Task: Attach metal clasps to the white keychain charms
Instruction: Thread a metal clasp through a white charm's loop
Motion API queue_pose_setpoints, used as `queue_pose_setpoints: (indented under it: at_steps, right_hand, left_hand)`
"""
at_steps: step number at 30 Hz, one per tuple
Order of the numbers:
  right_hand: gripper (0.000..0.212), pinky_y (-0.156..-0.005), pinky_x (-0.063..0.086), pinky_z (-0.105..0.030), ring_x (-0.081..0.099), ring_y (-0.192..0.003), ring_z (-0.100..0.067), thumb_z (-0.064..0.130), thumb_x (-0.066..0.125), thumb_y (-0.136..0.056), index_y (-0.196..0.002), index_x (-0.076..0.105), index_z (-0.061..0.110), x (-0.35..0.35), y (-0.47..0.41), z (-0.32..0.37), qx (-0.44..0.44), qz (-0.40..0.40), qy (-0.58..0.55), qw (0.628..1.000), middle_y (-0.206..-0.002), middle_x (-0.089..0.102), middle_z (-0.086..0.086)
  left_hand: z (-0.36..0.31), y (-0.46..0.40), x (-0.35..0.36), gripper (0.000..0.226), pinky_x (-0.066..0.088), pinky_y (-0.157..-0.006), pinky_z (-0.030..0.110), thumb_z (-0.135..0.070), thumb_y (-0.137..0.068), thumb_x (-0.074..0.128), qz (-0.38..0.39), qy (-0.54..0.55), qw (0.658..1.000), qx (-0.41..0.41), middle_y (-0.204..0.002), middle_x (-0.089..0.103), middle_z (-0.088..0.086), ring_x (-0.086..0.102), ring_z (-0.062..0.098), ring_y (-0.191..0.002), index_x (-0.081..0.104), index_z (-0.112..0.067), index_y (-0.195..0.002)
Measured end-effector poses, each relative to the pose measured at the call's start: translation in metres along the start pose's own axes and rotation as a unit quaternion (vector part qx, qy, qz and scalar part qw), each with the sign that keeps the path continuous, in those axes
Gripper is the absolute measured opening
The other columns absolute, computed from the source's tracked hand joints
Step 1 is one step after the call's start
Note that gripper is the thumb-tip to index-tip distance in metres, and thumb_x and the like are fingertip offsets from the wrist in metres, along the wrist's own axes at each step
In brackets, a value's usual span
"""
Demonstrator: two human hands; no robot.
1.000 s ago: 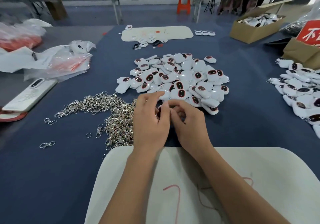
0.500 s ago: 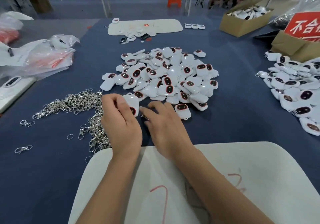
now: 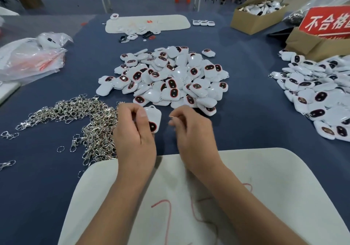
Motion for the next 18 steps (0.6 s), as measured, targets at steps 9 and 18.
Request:
queue_pose_setpoints:
  at_steps: [9, 18]
  right_hand:
    - [0.018, -0.061, 0.050, -0.019, 0.061, -0.064, -0.007, 0.004, 0.068, -0.098, -0.108, 0.077, 0.016, -0.032, 0.009, -0.034, 0.108, 0.029, -0.296, 0.949, -0.083, 0.077, -0.001]
    - [0.014, -0.057, 0.050, -0.019, 0.064, -0.061, -0.006, 0.009, 0.078, -0.092, -0.092, 0.080, 0.022, -0.026, 0.007, -0.034, 0.070, 0.020, -0.285, 0.956, -0.077, 0.077, 0.002]
  left_hand:
    - [-0.006, 0.007, 0.013, 0.013, 0.043, -0.056, 0.038, -0.036, -0.102, 0.044, 0.120, 0.090, 0.986, -0.079, -0.084, 0.072, 0.005, 0.059, 0.020, -0.059, 0.054, -0.038, -0.109]
    - [-0.012, 0.004, 0.011, 0.015, 0.048, -0.053, 0.033, -0.022, -0.089, 0.070, 0.160, 0.111, 0.976, -0.094, -0.080, 0.069, 0.002, 0.062, 0.018, -0.060, 0.056, -0.023, -0.094]
Point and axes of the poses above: each hand's wrist, its own y-axis away from the middle knuckle, its own x-axis out of the palm, z = x × y, the point moved 1 cm from there along -y, towards the middle knuckle
